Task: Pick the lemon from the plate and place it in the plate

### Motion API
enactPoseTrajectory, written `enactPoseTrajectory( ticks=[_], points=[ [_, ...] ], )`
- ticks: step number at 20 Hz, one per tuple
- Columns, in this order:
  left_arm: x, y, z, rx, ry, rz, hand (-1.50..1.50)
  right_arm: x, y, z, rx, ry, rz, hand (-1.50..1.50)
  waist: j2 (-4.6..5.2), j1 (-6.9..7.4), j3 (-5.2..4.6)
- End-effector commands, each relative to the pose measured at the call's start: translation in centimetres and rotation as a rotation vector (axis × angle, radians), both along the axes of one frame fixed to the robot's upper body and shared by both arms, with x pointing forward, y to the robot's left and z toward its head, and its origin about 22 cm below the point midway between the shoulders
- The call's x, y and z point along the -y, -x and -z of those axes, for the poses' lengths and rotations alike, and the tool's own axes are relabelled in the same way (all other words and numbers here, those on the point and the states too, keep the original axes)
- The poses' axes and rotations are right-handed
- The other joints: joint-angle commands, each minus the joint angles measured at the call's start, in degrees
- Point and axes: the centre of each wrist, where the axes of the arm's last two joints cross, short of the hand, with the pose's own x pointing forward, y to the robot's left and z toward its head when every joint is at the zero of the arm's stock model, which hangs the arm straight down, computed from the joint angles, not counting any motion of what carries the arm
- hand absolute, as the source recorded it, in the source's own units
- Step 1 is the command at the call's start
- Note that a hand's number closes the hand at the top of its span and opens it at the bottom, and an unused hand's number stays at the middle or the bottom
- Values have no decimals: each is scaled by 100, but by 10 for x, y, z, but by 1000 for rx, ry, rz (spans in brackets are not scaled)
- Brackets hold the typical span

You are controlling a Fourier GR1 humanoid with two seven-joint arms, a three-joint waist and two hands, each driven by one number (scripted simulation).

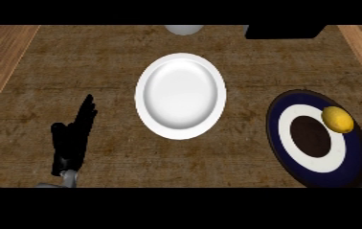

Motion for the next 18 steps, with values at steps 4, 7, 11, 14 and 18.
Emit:
enactPoseTrajectory(
  ticks=[4, 7, 11, 14, 18],
  points=[
    [13, -15, -5, -13, 6, 29, 0, 42, 8, -15, 62, 297, -136, -150, -2, 125, -18],
    [8, -14, 0, -19, 0, 38, 0, 61, 18, -19, 117, 495, -41, -150, -17, 117, -27],
    [11, -24, -5, -30, -1, 39, 0, 87, 16, -40, 97, 684, -18, -150, -19, 180, -42],
    [14, -8, 11, -40, -4, 70, 0, 94, 10, -44, 47, 793, -30, -150, -30, 248, -53],
    [4, -27, -4, -39, -15, 48, 0, 77, -6, -36, -63, 962, -145, -150, -37, 228, -61]
  ],
)
